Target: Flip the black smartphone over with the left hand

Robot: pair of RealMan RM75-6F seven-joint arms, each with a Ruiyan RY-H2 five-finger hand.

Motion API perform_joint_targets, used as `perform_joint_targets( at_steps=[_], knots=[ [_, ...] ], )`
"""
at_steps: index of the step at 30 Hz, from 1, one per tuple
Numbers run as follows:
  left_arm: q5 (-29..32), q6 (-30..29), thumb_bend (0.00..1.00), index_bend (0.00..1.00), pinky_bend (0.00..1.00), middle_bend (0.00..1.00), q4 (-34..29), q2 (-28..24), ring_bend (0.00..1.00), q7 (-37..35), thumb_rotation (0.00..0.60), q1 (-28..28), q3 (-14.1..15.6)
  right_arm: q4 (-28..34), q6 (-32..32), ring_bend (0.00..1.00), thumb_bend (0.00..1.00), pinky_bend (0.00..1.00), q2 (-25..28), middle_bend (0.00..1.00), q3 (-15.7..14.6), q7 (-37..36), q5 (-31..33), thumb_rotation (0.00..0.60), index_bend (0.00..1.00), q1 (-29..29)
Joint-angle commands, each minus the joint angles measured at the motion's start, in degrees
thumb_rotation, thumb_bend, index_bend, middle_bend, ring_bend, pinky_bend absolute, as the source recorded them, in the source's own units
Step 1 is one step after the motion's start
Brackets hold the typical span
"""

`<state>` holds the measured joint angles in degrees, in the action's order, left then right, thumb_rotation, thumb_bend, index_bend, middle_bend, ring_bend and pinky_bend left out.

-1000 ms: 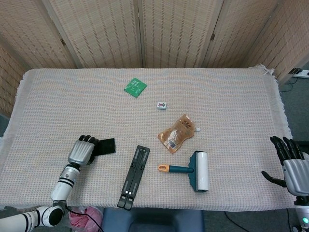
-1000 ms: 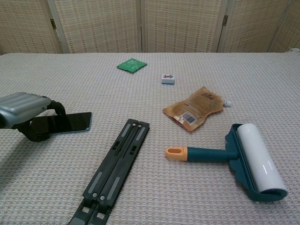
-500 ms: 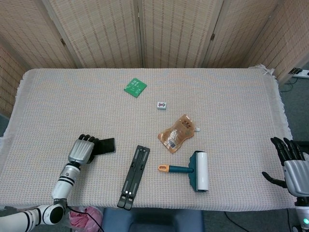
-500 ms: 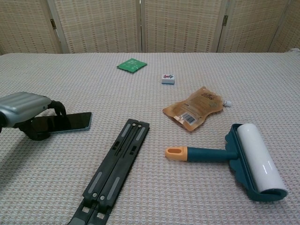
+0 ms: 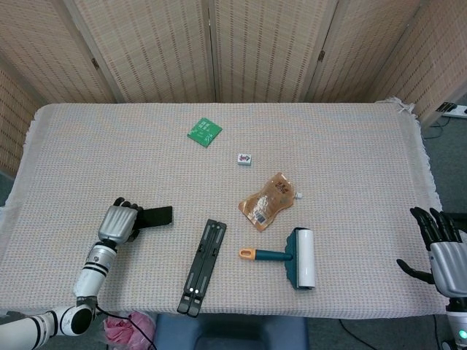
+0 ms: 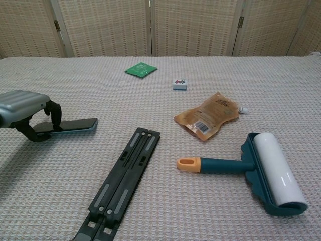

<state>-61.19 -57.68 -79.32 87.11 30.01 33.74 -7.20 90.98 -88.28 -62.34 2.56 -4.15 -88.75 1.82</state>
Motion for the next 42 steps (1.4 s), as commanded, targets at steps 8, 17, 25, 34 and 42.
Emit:
perform_joint_targets(
  at_steps=[8, 17, 25, 34, 42],
  knots=[
    [3.92, 3.37, 0.52, 0.48, 0.2, 0.52, -2.84, -4.48, 0.34, -3.33, 0.6, 1.75, -2.8, 0.48, -0.04, 0.0, 0.06, 0.04, 0.09, 0.1, 0.03, 0.47, 0.0, 0.6, 0.01, -0.07],
    [11.3, 6.45, 0.52, 0.44, 0.2, 0.52, -0.92, -6.44, 0.34, -2.35, 0.6, 5.54, -6.27, 0.85, -0.61, 0.0, 0.06, 0.04, 0.23, 0.1, 0.08, 0.68, 0.08, 0.6, 0.01, -0.48],
    [16.16, 4.29, 0.51, 0.2, 0.2, 0.23, -1.73, -8.52, 0.17, -2.12, 0.6, 6.94, -8.01, 0.84, -1.04, 0.0, 0.06, 0.04, 0.34, 0.11, 0.17, 0.41, 0.06, 0.6, 0.01, -0.75],
    [4.27, -8.13, 0.44, 0.16, 0.2, 0.2, -7.92, -11.32, 0.16, -9.79, 0.6, 0.11, -5.44, 0.96, -0.08, 0.0, 0.06, 0.04, 1.07, 0.11, 0.27, 0.87, -0.64, 0.6, 0.01, 0.08],
    [-6.59, -20.58, 0.39, 0.16, 0.2, 0.19, -11.29, -13.53, 0.16, -12.42, 0.6, -8.29, 0.31, 1.01, 1.95, 0.0, 0.09, 0.04, 1.71, 0.11, -0.01, 0.4, -1.95, 0.6, 0.01, 1.68]
  ],
)
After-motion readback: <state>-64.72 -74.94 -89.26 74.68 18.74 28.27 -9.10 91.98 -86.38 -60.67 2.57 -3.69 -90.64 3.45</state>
